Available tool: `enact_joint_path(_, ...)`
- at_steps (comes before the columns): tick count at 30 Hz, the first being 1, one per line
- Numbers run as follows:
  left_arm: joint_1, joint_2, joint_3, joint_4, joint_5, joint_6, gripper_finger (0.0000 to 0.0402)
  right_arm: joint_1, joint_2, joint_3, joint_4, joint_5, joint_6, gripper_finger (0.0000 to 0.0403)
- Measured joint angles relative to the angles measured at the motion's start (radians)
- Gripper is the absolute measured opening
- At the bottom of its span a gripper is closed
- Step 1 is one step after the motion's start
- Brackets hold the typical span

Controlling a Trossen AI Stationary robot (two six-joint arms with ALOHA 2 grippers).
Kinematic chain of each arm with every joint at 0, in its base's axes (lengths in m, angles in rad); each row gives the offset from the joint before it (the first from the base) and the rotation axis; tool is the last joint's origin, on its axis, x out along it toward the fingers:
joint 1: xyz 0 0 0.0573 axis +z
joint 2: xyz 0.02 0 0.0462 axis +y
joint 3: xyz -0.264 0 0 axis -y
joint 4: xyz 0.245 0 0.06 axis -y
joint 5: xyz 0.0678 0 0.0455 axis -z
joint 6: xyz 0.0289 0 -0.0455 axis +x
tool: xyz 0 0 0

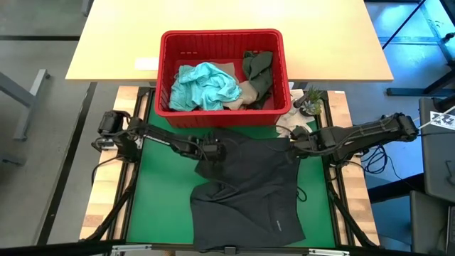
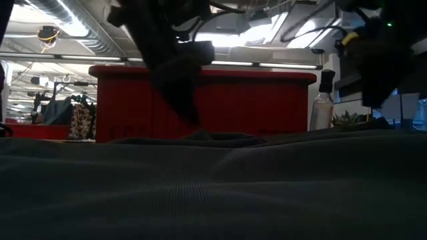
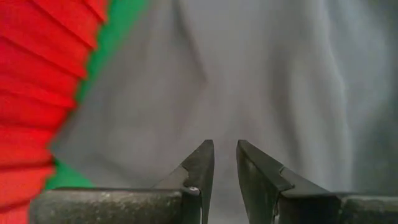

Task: Fold Laundry from Bin
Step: Fold the black shorts from the red laundry bin

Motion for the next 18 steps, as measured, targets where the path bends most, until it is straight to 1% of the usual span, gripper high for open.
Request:
enact_joint_path(3, 0.025, 0.021, 0.001, 0.061, -0.002, -0.003, 0.0066, 0.015, 0.009, 0.0, 0.127, -0.006, -0.055, 0.0191)
enact_joint_path(7, 0.041, 0.062, 0.001, 0.108, -0.012, -0.028, 0.0066, 0.091, 0.041, 0.0, 0.289, -0.012, -0.096, 0.0191)
enact_joint_path(9, 0.044, 0.08, 0.001, 0.117, -0.037, -0.034, 0.0066, 0.138, 0.057, 0.0, 0.348, -0.011, -0.096, 0.0191)
enact_joint_path(13, 0.044, 0.102, 0.001, 0.123, -0.124, -0.036, 0.0066, 0.226, 0.116, 0.0, 0.425, -0.008, -0.069, 0.0191)
enact_joint_path(18, 0.043, 0.109, 0.001, 0.14, -0.164, -0.037, 0.0066, 0.333, 0.233, 0.0, 0.559, -0.008, -0.029, 0.0191)
